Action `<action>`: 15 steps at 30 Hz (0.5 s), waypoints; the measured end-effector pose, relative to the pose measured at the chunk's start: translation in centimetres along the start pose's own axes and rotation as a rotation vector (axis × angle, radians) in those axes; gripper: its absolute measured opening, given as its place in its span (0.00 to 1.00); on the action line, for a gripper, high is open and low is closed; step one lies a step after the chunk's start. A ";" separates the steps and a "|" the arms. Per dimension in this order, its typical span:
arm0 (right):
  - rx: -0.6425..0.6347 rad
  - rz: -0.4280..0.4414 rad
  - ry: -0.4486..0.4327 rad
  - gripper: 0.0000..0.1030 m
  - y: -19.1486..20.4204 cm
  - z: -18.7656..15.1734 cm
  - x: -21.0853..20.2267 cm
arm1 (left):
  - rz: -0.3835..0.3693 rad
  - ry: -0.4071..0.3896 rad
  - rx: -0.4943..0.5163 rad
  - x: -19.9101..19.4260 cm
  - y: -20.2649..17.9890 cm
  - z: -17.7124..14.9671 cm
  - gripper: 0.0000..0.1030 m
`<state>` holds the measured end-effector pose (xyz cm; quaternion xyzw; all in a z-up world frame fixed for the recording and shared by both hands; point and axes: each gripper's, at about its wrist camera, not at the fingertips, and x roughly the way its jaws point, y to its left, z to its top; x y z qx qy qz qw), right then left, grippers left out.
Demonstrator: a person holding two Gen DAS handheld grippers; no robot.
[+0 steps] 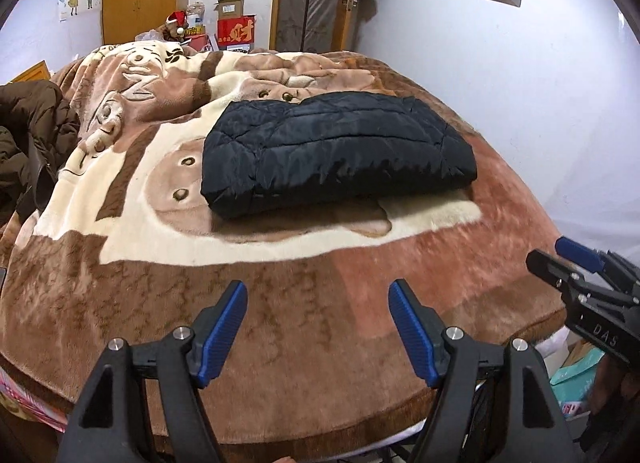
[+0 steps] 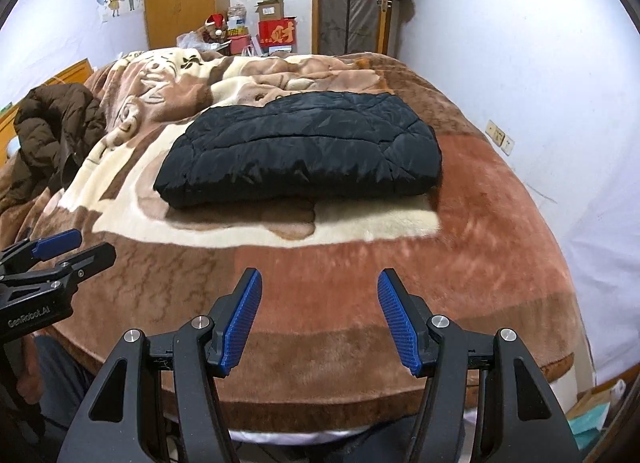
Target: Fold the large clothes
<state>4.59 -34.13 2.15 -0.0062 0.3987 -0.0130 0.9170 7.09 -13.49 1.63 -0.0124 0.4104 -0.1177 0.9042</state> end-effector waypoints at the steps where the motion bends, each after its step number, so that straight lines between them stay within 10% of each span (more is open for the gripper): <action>1: 0.001 -0.001 -0.002 0.59 0.0 0.0 -0.1 | 0.001 -0.001 0.000 0.0 -0.1 -0.1 0.73; 15: -0.009 -0.006 -0.006 0.59 -0.1 0.3 -0.5 | 0.025 0.002 0.003 -0.2 -0.6 -0.1 0.73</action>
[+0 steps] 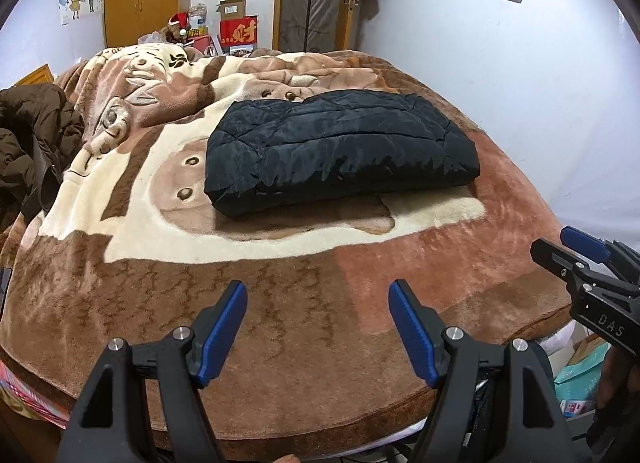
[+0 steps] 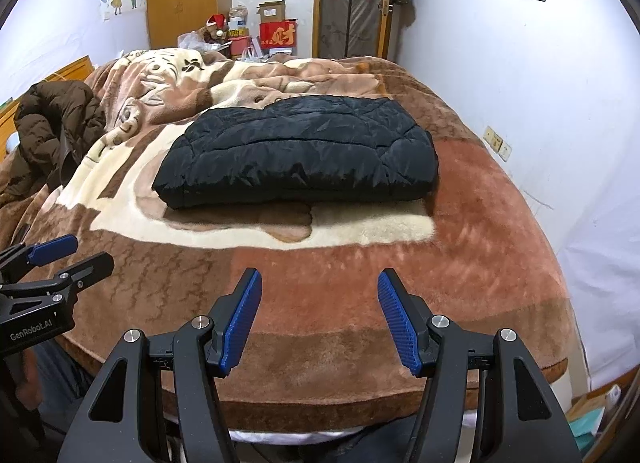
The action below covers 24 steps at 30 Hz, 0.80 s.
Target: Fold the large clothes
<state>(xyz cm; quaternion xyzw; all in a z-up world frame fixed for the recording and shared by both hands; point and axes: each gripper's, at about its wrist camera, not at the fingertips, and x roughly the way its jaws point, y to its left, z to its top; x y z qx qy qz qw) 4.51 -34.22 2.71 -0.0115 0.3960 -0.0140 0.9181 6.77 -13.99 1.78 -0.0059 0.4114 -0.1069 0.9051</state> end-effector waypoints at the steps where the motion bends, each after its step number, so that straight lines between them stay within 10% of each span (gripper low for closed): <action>1: 0.000 0.001 0.002 0.59 -0.1 0.0 0.0 | 0.000 0.002 -0.002 0.1 0.0 0.0 0.73; 24: -0.008 0.001 0.011 0.59 -0.8 -0.3 0.7 | 0.011 0.006 0.006 0.2 -0.6 -0.1 0.73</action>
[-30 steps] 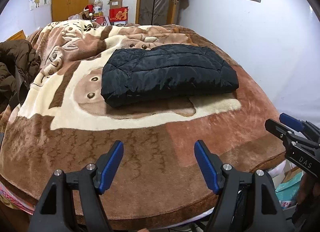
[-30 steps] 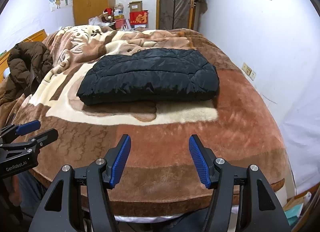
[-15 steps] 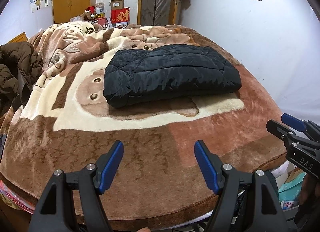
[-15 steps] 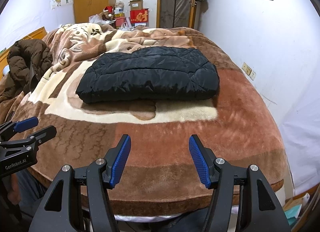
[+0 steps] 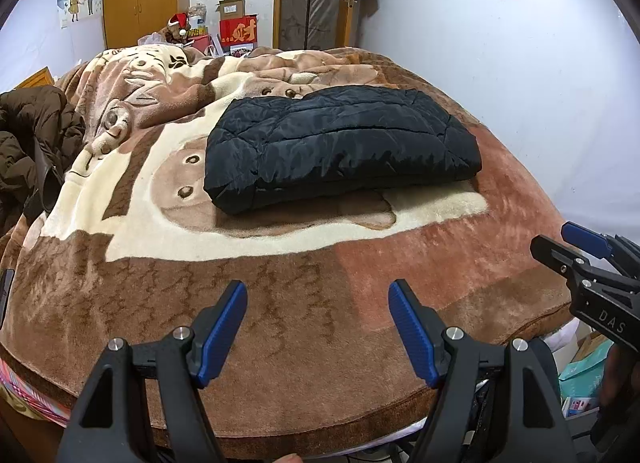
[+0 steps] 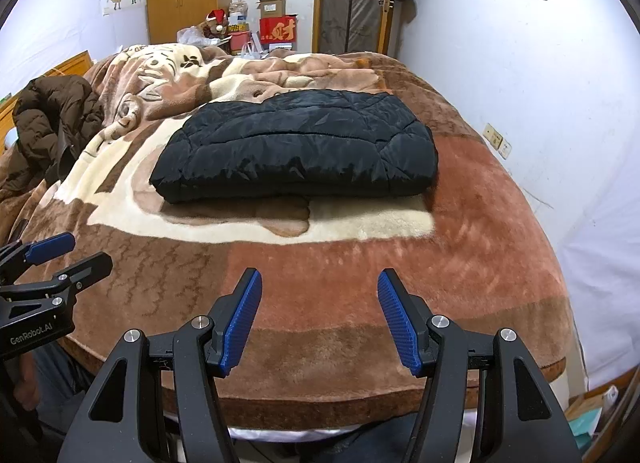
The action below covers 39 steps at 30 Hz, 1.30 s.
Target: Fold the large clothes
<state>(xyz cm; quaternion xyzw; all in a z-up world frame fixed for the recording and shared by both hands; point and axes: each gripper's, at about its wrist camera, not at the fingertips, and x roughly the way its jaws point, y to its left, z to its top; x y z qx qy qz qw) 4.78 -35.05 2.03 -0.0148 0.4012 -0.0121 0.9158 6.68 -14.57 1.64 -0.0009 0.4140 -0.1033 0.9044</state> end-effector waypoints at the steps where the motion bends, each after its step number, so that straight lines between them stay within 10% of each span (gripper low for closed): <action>1: -0.001 0.000 0.001 0.59 -0.1 0.0 0.1 | 0.000 0.001 0.000 0.0 0.0 0.0 0.73; 39: -0.005 0.002 0.008 0.59 -0.4 -0.1 0.2 | 0.012 -0.002 0.009 -0.2 0.1 -0.3 0.73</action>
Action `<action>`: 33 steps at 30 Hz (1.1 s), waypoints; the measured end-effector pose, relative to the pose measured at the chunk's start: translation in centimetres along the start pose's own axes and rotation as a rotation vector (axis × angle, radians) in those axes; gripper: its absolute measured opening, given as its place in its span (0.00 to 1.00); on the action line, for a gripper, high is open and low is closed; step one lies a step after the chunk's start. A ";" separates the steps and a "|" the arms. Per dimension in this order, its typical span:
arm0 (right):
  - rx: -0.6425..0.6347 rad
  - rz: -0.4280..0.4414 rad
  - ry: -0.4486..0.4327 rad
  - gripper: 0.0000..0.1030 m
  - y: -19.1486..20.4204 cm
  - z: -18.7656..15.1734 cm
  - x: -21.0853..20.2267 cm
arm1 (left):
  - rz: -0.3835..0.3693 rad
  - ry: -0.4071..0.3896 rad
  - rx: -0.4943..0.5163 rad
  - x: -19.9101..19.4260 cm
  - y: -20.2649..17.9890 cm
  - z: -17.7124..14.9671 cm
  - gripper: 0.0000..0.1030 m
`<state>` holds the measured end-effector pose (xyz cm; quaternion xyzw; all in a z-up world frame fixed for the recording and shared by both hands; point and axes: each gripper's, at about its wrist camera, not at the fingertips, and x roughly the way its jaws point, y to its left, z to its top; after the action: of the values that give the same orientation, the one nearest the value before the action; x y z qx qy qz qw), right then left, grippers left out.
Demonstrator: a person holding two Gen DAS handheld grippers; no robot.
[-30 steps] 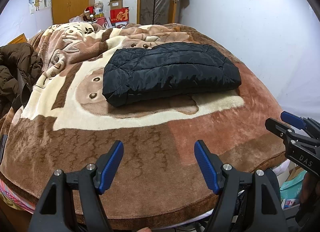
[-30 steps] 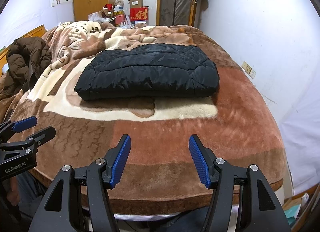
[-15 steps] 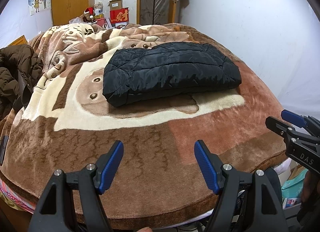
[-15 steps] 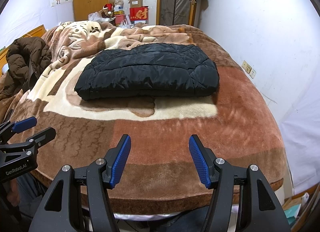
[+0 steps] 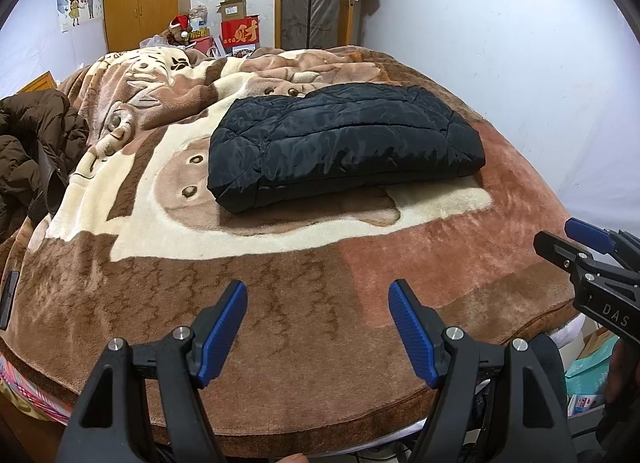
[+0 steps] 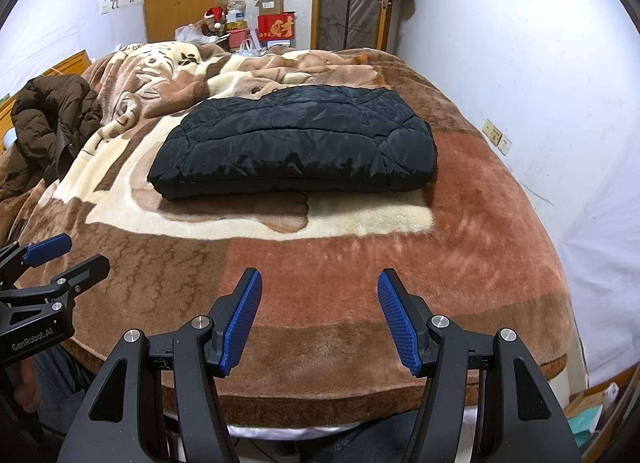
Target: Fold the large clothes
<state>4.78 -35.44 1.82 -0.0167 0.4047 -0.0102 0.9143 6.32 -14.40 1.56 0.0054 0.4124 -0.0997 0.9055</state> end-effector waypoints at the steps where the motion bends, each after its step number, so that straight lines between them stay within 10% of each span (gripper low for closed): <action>1: 0.000 0.000 0.000 0.59 0.0 0.0 0.0 | 0.000 0.000 0.000 0.0 0.0 0.0 0.73; 33: -0.001 -0.006 0.008 0.59 0.1 -0.3 0.2 | 0.007 0.005 0.024 -0.1 -0.5 -0.3 0.73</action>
<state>4.70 -35.39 1.47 -0.0184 0.4084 -0.0129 0.9125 5.95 -14.82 1.51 0.0181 0.4132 -0.1015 0.9048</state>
